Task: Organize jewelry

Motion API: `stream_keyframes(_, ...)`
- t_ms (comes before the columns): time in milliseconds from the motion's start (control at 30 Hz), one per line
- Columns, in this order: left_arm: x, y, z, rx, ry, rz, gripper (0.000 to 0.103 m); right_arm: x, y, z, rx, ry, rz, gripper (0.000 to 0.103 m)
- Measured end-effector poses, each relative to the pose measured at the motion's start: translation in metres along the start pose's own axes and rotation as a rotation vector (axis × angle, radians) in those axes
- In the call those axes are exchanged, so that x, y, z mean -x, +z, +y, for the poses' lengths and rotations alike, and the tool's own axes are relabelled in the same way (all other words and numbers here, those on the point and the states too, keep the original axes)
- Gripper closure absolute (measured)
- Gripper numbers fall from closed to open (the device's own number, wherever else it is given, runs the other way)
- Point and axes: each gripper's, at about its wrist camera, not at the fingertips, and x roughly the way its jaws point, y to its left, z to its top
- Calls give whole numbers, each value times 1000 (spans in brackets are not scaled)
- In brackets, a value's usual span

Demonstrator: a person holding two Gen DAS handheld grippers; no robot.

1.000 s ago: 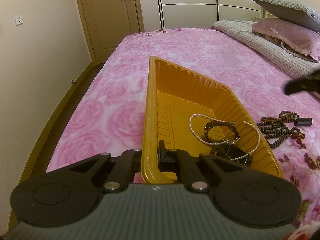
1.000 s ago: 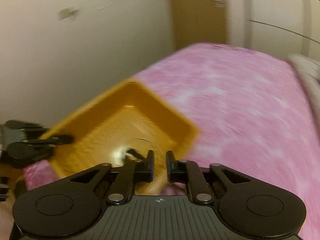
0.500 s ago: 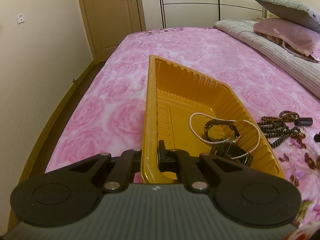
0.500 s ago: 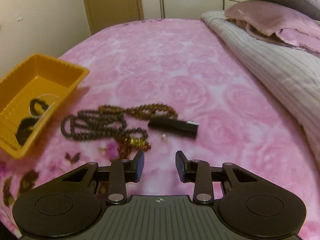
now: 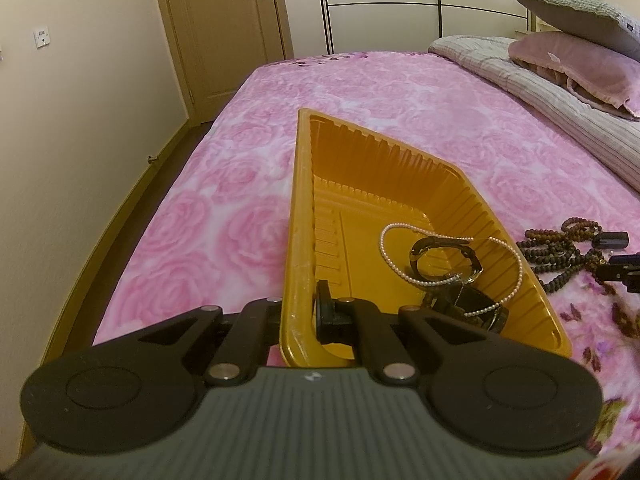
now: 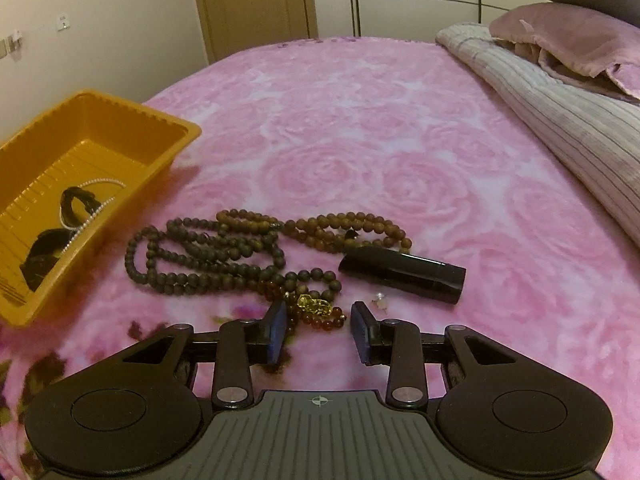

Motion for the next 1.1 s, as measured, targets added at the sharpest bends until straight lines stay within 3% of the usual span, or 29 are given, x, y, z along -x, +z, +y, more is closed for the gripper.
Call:
stream_keyframes(100, 0, 0, 0, 2, 1, 0, 99, 2, -1, 2, 0, 8, -2, 70)
stream_keyframes(267, 0, 0, 0, 1, 1, 0, 99, 11, -3, 8, 14, 13, -7, 98)
stream_keyframes(733, 0, 0, 0, 2, 0, 0, 99, 52, 9, 19, 52, -14, -103, 98)
stream_keyframes(1100, 1, -1, -1, 5, -3, -2, 99, 91, 50, 58, 147, 81, -200, 98)
